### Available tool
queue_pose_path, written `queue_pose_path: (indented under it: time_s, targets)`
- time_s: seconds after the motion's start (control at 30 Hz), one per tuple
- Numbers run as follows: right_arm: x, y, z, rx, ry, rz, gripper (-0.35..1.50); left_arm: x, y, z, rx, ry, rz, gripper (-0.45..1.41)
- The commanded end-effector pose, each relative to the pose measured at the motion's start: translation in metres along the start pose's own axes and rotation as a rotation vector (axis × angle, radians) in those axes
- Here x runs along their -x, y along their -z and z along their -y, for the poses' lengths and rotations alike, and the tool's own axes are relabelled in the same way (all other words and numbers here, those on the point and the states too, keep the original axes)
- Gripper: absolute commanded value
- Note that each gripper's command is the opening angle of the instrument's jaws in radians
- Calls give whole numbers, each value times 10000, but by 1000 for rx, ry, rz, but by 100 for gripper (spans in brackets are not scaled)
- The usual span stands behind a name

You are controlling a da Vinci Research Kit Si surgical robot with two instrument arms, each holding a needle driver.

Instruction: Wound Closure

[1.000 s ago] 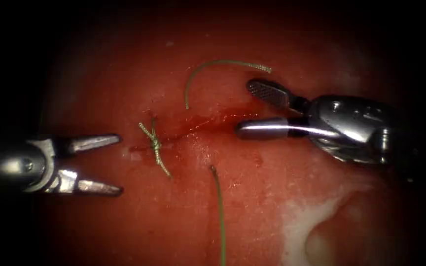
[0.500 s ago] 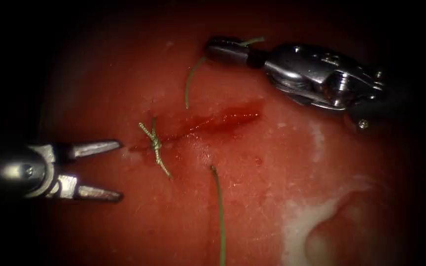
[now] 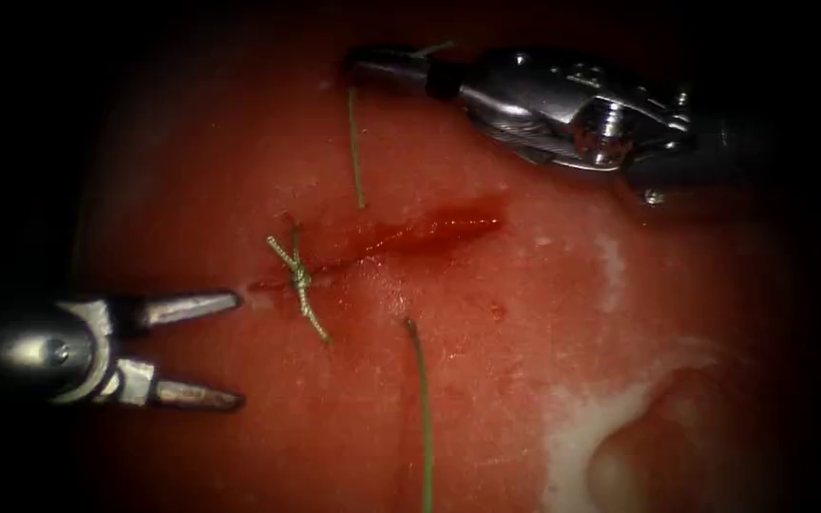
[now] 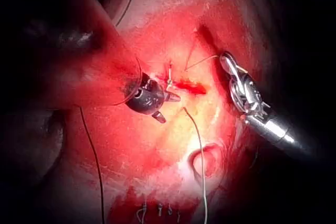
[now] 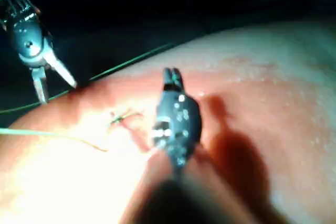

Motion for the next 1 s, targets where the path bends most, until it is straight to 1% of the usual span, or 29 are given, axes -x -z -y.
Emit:
queue_pose_path:
  time_s: [0.03, 0.07, 0.1, 0.17, 0.27, 0.3, 0.4, 0.53, 0.7, 0.77, 0.87, 0.9, 1.0]
  targets:
    - [1, -18, 3, -21, 8, 3, -35, 1, -7, -5, 4, -12, 0, 70]
    - [1, -21, 5, -16, 10, -7, 32, -4, -11, -6, -5, -14, 3, 73]
    - [2, -22, 8, 20, 16, -14, 99, -11, -19, -9, -20, -15, 9, 73]
    - [2, -22, 8, 21, 16, -14, 121, -18, -30, -17, -29, -42, 12, 73]
    - [-1, -21, 7, 22, 13, -14, 131, -29, -46, -25, -44, -54, 18, 73]
    - [-6, -20, 6, 23, 9, -14, 135, -35, -53, -29, -48, -57, 20, 73]
    - [-19, -13, 2, 32, 9, -13, 140, -47, -59, -37, -51, -87, 22, 73]
    - [-27, -4, -3, 37, 21, -11, 138, -56, -61, -45, -47, -142, 25, 73]
    - [-32, 9, -14, 49, 19, -11, 138, -62, -75, -57, -32, -317, 36, 71]
    - [-30, 11, -15, 50, 21, -11, 138, -74, -80, -63, -32, -372, 38, 71]
    - [-30, 11, -15, 50, 21, -11, 138, -86, -83, -71, -36, -398, 27, 71]
    - [-30, 12, -15, 50, 27, -11, 138, -95, -86, -80, -35, -422, 20, 71]
    - [-29, 14, -16, 47, 28, -10, 140, -107, -88, -96, -12, -470, -3, 71]
